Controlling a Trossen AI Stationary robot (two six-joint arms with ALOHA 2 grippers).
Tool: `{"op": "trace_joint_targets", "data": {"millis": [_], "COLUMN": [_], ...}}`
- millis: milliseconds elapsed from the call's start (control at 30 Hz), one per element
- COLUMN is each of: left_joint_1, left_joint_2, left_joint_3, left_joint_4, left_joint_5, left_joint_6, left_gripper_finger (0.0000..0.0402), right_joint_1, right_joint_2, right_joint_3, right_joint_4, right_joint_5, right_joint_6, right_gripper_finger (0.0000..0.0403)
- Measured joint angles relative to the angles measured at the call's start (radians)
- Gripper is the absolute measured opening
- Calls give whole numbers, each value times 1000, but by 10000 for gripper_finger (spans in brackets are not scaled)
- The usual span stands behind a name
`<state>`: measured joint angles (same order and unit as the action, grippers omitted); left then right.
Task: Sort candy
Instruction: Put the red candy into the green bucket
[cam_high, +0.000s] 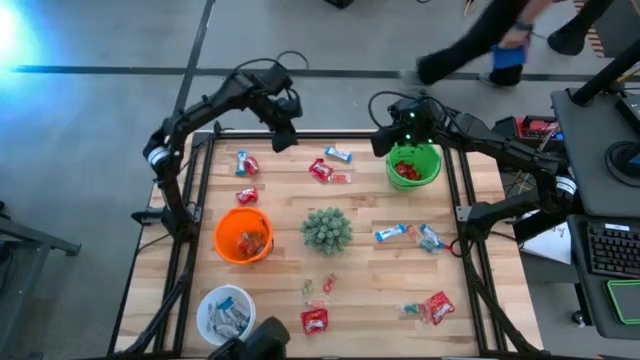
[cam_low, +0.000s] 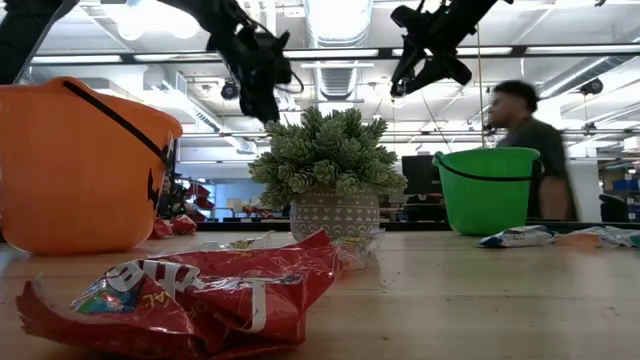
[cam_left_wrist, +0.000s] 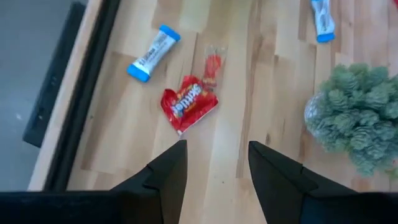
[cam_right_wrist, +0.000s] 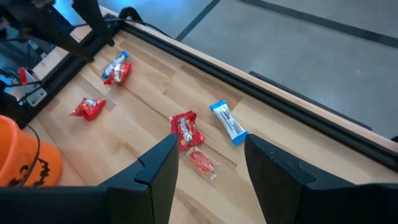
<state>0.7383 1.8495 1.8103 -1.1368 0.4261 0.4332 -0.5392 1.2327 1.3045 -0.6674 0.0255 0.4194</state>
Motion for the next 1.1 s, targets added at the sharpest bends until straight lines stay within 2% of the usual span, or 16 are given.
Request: {"op": "trace_joint_targets", "data": {"millis": [267, 467, 833, 1100], "left_joint_1": [-34, -81, -85, -94], "left_joint_2": [128, 268, 461, 522], "left_joint_3": [55, 188, 415, 422], "left_joint_4": [12, -13, -113, -158], "left_joint_5": [-13, -222, -204, -200], "left_joint_6": [0, 5, 37, 75], "left_gripper_finger": [158, 161, 161, 161], "right_joint_1": [0, 0, 7, 7], "right_joint_2": [0, 0, -2, -2], "right_joint_3": [0, 0, 0, 0], "right_joint_4": [-44, -75, -136, -140], "right_joint_5": [-3, -11, -26, -28], "right_joint_6": [26, 26, 34, 34], "right_gripper_finger": [173, 173, 173, 173]}}
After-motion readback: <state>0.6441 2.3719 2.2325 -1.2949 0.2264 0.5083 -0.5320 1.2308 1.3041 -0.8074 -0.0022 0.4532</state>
